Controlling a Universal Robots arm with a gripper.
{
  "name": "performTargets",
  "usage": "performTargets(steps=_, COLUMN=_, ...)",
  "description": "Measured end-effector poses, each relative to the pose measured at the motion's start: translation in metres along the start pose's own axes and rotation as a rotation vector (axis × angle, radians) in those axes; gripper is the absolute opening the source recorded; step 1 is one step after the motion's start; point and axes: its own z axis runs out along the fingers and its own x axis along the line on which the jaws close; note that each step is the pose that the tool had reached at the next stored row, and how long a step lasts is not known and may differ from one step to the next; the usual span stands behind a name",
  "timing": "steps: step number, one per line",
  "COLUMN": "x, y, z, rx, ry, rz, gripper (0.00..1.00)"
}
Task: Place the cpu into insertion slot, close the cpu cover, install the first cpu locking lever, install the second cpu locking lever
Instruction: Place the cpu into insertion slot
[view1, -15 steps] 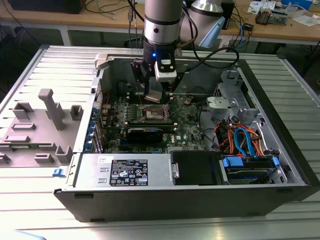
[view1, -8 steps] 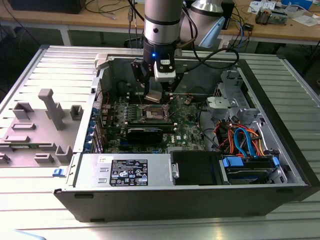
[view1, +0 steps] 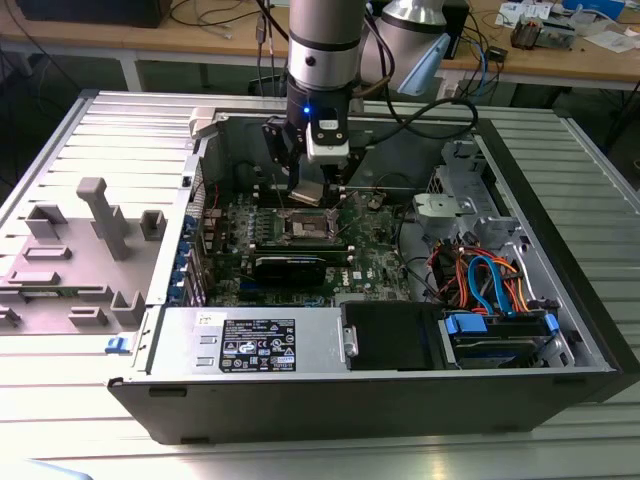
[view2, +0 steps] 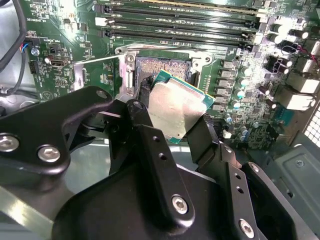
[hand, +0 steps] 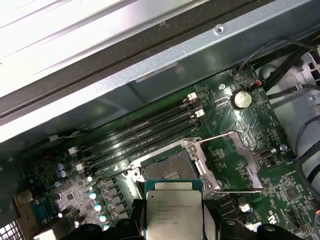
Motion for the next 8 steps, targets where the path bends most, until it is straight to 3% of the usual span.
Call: performTargets(steps=8, x=0.0, y=0.0, z=0.0006, rx=-0.0006, ry=0.0003, rz=0.035, gripper=0.55)
